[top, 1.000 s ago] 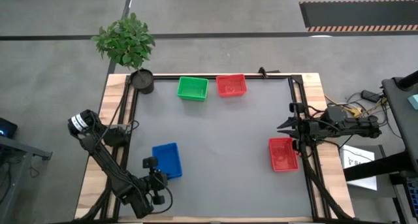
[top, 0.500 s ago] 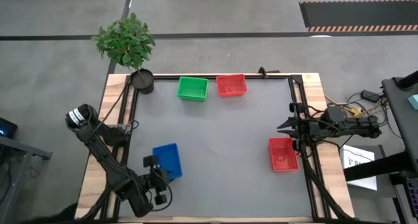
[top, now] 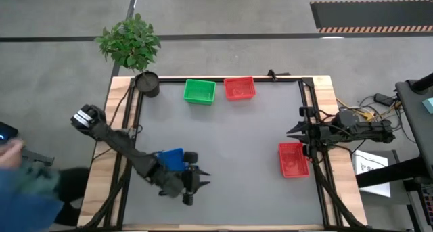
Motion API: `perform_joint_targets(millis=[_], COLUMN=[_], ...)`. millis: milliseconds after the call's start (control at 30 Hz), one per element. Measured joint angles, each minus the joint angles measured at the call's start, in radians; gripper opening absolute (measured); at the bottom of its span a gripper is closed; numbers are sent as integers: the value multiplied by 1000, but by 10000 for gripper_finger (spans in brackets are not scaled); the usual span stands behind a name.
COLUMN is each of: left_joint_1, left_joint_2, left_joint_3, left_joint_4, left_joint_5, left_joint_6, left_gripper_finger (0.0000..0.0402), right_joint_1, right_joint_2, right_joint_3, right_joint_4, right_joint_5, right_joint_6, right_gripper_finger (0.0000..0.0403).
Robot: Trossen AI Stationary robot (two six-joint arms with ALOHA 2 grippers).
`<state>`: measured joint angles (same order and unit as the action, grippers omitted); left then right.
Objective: Stack baskets by color
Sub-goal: Stack the top red bin on the red bin
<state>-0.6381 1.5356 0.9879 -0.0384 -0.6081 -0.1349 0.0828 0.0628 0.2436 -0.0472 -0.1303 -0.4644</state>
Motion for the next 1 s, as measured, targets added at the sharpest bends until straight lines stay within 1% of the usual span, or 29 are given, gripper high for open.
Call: perform_joint_targets(millis=[67,133,267,400,533,600,633,700,800,867,933,1000], left_joint_1=[43,78,125,154,179,187,193,199,207,212,220,230], left_joint_2=[0,-5,-35,-84,-146,-178,-194,-222,-246,-260,-264,-265], left_joint_3=[-18,-42,-102,-166,-243,-283,-301,-334,-377,-391,-396,-402], left_joint_4=[34,30,31,36,120,161,170,198,249,272,304,319], left_joint_5=[76,106,113,114,88,49,13,-101,-324,-422,-446,-446], left_joint_6=[49,71,117,121,139,152,161,167,144,142,142,142], left_gripper_finger=[106,106,106,106,106,106,106,106,106,106,106,106], right_joint_1=[0,0,0,0,0,0,0,0,0,0,0,0], right_joint_2=[0,0,0,0,5,6,9,13,25,37,54,85], right_joint_3=[-2,-3,-3,-5,-5,-8,-10,-15,-20,-20,-20,-20], right_joint_4=[0,0,0,0,1,1,1,3,9,10,12,17], right_joint_5=[0,0,0,1,13,34,44,59,85,112,163,252], right_joint_6=[0,1,10,9,10,11,12,12,28,42,64,97], right_gripper_finger=[44,44,44,44,44,44,44,44,44,44,44,43])
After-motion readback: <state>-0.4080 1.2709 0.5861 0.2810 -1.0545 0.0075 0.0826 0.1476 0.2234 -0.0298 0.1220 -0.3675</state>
